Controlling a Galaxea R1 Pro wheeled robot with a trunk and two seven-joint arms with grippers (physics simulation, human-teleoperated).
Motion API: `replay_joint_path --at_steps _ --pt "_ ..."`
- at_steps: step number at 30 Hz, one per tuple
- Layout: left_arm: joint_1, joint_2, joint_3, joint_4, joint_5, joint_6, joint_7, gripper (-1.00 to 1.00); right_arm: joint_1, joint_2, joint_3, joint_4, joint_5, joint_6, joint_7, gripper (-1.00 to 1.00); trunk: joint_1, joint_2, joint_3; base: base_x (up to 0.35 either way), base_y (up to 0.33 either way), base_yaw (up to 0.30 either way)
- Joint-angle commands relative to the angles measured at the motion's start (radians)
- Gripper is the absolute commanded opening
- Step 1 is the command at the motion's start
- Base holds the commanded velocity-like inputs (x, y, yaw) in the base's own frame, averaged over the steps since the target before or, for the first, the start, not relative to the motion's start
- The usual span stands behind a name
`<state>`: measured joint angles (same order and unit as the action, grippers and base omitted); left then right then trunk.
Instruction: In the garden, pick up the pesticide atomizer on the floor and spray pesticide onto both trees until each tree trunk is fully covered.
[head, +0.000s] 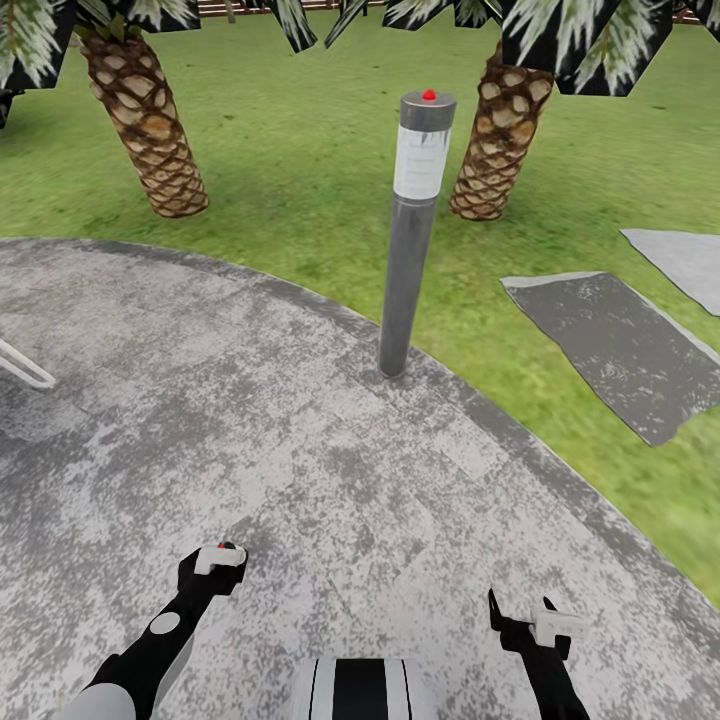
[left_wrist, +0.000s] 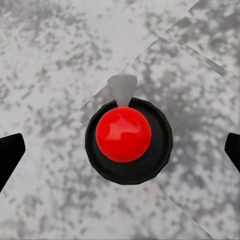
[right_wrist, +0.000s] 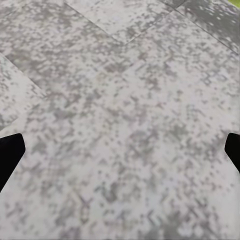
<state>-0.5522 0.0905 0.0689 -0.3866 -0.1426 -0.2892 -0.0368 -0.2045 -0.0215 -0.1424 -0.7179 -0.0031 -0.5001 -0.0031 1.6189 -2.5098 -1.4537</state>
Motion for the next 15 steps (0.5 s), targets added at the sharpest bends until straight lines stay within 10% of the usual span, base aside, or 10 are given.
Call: replay_joint_path --at_steps 1,15 --pt "0.000 0.000 0.000 0.000 0.000 0.000 0.000 1.00 0.000 0.000 0.000 0.000 0.000 0.000 0.000 1.00 0.000 0.000 0.000 0.005 -0.003 0.000" --pt "0.000 0.000 -0.001 0.001 0.000 0.000 0.000 1.00 0.000 0.000 0.000 0.000 0.000 0.000 0.000 1.00 0.001 -0.001 -0.012 0.000 0.000 0.000"
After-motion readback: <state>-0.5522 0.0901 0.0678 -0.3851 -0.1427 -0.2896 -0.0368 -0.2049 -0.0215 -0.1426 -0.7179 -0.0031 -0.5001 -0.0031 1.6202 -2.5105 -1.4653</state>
